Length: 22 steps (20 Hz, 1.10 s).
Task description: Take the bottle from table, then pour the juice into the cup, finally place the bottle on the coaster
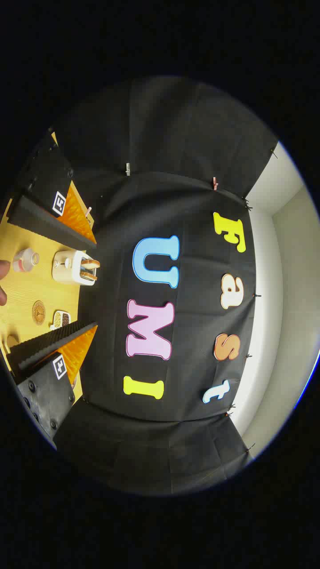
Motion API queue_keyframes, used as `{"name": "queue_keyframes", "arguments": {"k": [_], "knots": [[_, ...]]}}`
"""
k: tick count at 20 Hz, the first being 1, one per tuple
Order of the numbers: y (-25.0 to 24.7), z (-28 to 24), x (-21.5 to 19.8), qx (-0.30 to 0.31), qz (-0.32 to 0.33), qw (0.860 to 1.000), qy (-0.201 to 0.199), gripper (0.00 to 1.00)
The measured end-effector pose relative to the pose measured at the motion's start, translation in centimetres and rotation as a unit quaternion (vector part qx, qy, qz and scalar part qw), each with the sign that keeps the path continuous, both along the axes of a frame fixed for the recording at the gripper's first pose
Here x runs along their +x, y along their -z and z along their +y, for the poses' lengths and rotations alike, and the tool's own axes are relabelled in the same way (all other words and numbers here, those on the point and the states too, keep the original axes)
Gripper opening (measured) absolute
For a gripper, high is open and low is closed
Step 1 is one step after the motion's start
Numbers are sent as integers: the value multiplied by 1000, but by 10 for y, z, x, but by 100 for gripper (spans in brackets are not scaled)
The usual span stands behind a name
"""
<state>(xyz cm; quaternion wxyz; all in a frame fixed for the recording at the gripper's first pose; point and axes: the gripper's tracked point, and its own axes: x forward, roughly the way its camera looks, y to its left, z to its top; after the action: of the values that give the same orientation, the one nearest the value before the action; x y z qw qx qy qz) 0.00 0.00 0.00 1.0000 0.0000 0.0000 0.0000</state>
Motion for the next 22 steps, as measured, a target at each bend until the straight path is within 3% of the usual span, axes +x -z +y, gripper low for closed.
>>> {"name": "queue_keyframes", "arguments": {"k": [6, 15, 22], "knots": [[7, -4, 1, -4, 13, 1000, 10, 97], [13, 4, 3, 51, -18, 997, 52, 97], [87, 19, 5, 42, 5, 996, 72, 97]]}}
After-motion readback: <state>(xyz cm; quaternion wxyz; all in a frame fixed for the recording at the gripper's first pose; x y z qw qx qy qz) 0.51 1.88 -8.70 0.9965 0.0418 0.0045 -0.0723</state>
